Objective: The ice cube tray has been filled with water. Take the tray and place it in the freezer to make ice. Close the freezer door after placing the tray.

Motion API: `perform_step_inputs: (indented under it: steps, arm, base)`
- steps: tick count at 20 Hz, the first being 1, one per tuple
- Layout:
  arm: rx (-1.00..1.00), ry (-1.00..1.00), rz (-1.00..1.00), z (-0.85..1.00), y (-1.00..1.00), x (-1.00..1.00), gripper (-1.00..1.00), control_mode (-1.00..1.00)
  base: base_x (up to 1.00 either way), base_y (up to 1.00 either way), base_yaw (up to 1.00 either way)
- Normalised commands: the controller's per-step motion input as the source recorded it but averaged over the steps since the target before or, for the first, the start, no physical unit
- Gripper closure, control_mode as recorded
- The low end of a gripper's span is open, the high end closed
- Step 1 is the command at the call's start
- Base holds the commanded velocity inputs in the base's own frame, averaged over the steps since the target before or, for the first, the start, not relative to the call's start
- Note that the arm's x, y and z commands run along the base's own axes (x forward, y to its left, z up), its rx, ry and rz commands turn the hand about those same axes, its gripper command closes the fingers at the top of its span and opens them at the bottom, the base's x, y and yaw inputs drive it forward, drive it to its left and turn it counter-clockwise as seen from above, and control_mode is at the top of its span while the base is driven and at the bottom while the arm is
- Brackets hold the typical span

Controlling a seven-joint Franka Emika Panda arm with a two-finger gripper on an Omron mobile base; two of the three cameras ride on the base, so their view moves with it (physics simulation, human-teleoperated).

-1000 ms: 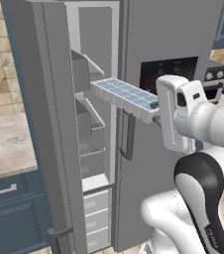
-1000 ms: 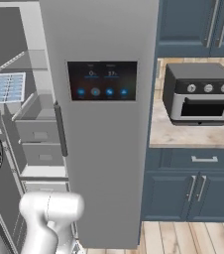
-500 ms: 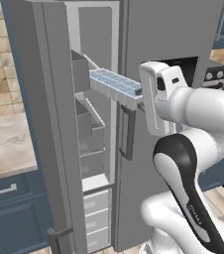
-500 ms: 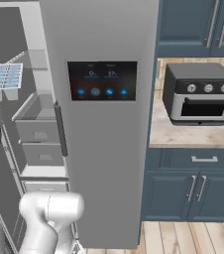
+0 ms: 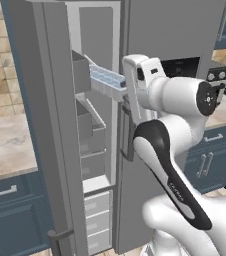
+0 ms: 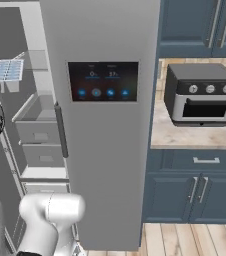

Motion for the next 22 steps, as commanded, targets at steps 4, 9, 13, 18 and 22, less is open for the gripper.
perform_step_inputs:
  steps: [4,9,13,18,22]
  arm:
    - [0.0,0.0,-0.02,0.0,0.24,0.43,1.0,-1.0]
    - [0.0,0.0,-0.1,0.0,0.14,0.59,1.0,-1.0]
    - [0.0,0.0,-0.07,0.0,0.1,0.61,1.0,-1.0]
    - [0.0,0.0,-0.01,0.0,-0.01,0.51,1.0,-1.0]
    - [0.0,0.0,0.0,0.0,-0.01,0.34,1.0,-1.0]
  base:
    - [0.0,0.0,0.0]
    - [0.0,0.0,0.0]
    - [0.0,0.0,0.0]
    - [0.0,0.0,0.0]
    - [0.0,0.0,0.0]
